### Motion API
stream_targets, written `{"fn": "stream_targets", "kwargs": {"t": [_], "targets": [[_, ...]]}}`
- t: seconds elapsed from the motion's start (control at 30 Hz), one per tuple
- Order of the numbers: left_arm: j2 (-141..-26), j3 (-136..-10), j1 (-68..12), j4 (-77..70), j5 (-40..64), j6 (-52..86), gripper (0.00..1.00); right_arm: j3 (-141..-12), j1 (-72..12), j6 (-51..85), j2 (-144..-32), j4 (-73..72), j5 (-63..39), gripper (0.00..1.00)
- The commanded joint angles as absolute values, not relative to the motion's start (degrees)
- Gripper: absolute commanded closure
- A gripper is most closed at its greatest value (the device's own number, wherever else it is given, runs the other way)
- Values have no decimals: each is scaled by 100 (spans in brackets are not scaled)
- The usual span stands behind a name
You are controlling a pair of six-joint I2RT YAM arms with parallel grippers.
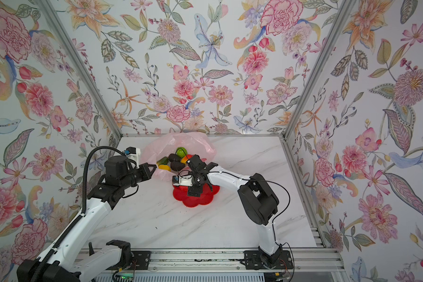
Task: Place the fruits into the plastic bag
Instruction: Pick up the fruit from the plate.
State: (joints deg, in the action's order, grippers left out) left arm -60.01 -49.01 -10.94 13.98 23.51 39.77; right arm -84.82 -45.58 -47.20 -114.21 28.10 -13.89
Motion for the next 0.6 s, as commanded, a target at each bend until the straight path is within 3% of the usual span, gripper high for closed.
{"fn": "stream_targets", "kwargs": {"t": [0.0, 0.3, 0.57], "targets": [[-6085, -5155, -1155, 1511, 2232, 3754, 100, -8737, -4487, -4815, -11689, 3213, -1380, 20], [-6161, -5160, -1167, 1558, 2194, 3709, 100, -8842, -4412, -4963, -11999, 3534, -1442, 28], [-6174, -5084, -1164, 1508, 2230, 3813, 100, -8972, -4409, -4845, -12171, 3632, -1547, 49]]}}
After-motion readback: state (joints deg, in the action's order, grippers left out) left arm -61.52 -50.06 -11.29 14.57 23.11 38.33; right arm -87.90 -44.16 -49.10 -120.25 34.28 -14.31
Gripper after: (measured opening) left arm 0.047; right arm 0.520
